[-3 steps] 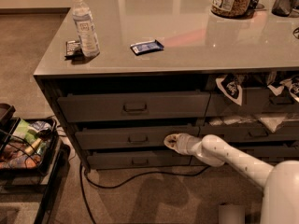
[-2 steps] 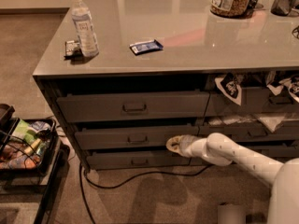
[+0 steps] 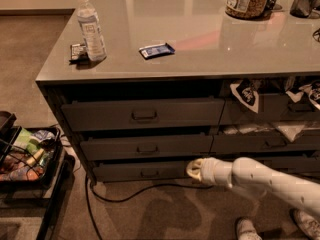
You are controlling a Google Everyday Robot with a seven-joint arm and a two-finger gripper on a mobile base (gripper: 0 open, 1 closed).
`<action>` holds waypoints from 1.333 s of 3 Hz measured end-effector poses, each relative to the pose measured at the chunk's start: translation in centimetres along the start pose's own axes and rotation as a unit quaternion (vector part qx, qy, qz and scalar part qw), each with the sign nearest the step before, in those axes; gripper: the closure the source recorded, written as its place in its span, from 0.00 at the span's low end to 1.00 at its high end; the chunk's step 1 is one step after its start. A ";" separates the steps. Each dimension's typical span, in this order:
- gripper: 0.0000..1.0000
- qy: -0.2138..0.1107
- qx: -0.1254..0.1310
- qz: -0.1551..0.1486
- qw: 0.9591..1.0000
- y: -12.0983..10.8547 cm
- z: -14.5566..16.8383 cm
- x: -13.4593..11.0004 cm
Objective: Close middle drawer
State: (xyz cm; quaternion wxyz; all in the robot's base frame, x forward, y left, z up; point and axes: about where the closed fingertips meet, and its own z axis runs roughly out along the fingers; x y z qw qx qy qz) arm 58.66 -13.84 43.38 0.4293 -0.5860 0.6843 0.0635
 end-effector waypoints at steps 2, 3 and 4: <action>1.00 0.053 0.033 0.031 0.998 5.4 -3.9 1.1; 0.81 0.053 0.033 0.031 0.998 5.3 -3.9 1.1; 0.58 0.053 0.033 0.031 0.998 5.3 -3.9 1.1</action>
Offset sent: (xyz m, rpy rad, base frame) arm -0.0401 -0.0120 0.0096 -0.0223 0.0051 -0.0957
